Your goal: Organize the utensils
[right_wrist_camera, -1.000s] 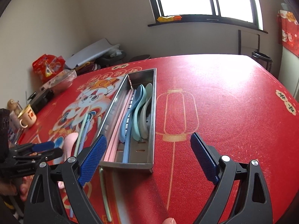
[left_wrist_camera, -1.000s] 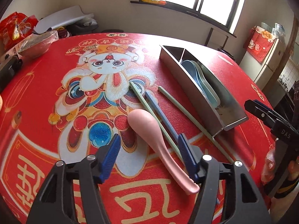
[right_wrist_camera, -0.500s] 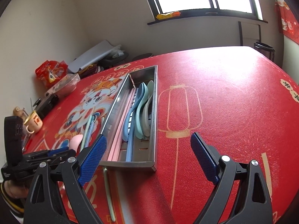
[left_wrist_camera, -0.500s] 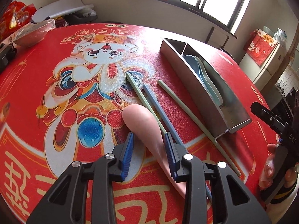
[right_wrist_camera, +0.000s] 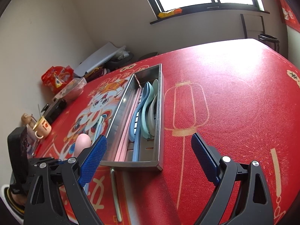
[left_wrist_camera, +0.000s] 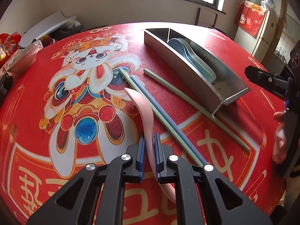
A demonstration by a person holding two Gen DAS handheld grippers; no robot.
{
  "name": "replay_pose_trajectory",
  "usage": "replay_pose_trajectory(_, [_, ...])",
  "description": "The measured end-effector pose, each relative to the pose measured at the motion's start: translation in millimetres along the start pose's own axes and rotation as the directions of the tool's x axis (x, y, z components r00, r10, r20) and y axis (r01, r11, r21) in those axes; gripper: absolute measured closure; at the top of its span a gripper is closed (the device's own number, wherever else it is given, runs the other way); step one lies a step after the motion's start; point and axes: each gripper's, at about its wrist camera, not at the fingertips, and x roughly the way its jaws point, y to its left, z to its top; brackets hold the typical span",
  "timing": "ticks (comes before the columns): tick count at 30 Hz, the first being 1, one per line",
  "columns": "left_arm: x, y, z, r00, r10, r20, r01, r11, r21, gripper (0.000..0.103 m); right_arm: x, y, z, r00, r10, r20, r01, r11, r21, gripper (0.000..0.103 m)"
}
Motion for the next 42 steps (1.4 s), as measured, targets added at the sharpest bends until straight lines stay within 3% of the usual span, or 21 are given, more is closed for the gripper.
replay_pose_trajectory(8, [-12.8,7.2,-16.2,1.000,0.029,0.001,-0.029,0.999,0.019,0.094,0.7,3.9,-1.4,0.999,0.025,-0.036,-0.025,1.000,-0.003,0.015])
replay_pose_trajectory(16, [-26.5,24.1,-33.0,0.999,0.048,0.013,-0.048,0.999,-0.006,0.095,-0.3,30.2,-15.4,0.991,0.003,-0.134,-0.027,0.985,-0.171,0.016])
replay_pose_trajectory(18, [-28.3,28.6,-35.8,0.998,0.056,0.020,-0.056,0.998,-0.012,0.095,0.2,37.0,-20.7,0.988,-0.020,-0.156,-0.014,0.977,-0.215,0.026])
replay_pose_trajectory(20, [-30.0,33.1,-38.5,0.998,0.050,0.027,-0.049,0.998,-0.026,0.095,1.5,42.2,-25.7,0.982,-0.055,-0.178,0.009,0.968,-0.251,0.028])
replay_pose_trajectory(22, [-31.2,36.0,-41.0,0.998,0.043,0.037,-0.042,0.998,-0.040,0.095,2.9,45.4,-30.1,0.976,-0.041,-0.213,-0.017,0.965,-0.263,0.040])
replay_pose_trajectory(26, [-32.3,35.6,-43.1,0.998,0.036,0.048,-0.034,0.999,-0.040,0.095,1.0,51.1,-37.0,0.967,-0.063,-0.247,-0.009,0.960,-0.279,0.042])
replay_pose_trajectory(32, [-31.7,35.5,-43.5,0.999,0.013,0.050,-0.011,0.999,-0.040,0.094,12.1,63.0,-45.8,0.945,-0.078,-0.316,-0.022,0.953,-0.301,0.064])
replay_pose_trajectory(38, [-31.3,38.9,-43.5,0.999,-0.004,0.053,0.007,0.999,-0.053,0.095,26.9,79.9,-48.0,0.934,-0.108,-0.341,-0.018,0.938,-0.346,0.077])
replay_pose_trajectory(42, [-31.6,43.2,-44.3,0.998,-0.026,0.056,0.030,0.997,-0.070,0.094,32.6,83.0,-47.7,0.928,-0.145,-0.343,0.006,0.927,-0.375,0.094])
